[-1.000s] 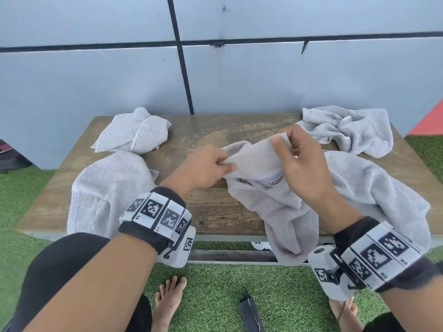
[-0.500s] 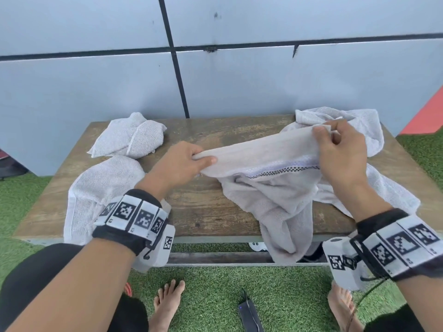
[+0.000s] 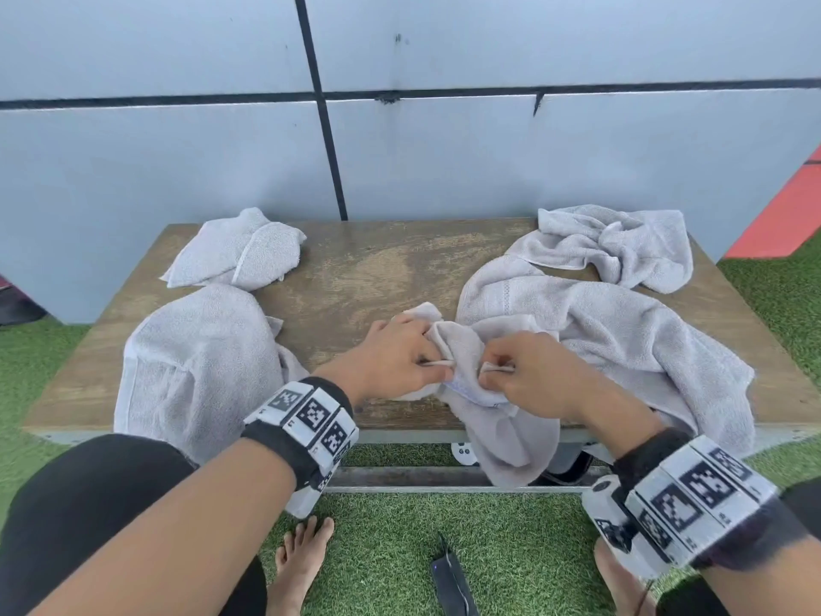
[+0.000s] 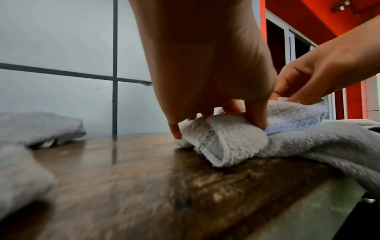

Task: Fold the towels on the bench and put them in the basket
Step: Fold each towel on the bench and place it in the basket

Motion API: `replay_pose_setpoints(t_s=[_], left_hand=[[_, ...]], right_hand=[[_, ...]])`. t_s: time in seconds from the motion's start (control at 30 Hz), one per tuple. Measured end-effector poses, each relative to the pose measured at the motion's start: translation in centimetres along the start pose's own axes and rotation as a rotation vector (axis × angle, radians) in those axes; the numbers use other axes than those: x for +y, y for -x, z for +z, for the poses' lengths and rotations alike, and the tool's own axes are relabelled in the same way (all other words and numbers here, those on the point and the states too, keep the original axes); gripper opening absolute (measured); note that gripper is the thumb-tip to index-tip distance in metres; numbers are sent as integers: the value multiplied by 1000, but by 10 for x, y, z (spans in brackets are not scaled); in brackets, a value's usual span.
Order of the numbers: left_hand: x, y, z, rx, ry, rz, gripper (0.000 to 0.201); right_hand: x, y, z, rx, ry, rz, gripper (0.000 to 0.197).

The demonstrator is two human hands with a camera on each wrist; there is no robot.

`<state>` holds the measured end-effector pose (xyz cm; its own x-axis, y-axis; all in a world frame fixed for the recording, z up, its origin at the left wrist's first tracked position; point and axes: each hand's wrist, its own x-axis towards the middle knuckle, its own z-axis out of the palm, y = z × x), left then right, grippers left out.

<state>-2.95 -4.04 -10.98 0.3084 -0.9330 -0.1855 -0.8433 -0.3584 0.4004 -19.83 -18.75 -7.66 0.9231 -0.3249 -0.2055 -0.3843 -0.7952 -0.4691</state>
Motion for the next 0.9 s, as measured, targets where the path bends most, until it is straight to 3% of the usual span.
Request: replay_pose_setpoints(t_s=[0.1, 0.2, 0.3, 0.43, 0.53, 0.7, 0.8, 0.9], left_hand=[[-5, 0, -13, 13, -91, -28, 45], [-21, 5, -26, -43, -96, -154, 47], [-33, 11, -36, -28, -85, -244, 51], [-43, 19, -37, -105, -90, -222, 46], [-41, 21, -25, -156, -48, -123, 42], [-37, 26, -24, -70, 9, -55, 50], [-32, 32, -57, 3, 102, -34, 53], [-33, 12, -120, 200, 54, 19, 49]], right_hand=[[-4, 0, 6, 8, -139, -135, 14], [1, -9, 15, 209, -314, -193, 10], [4, -15, 19, 322, -280, -185, 6], [-1, -18, 27, 112, -198, -213, 18], [-12, -23, 44, -44, -46, -273, 6], [-35, -27, 53, 46, 43, -283, 31], [-46, -38, 26, 115, -124, -225, 23], [-61, -73, -30, 328, -221, -217, 14]])
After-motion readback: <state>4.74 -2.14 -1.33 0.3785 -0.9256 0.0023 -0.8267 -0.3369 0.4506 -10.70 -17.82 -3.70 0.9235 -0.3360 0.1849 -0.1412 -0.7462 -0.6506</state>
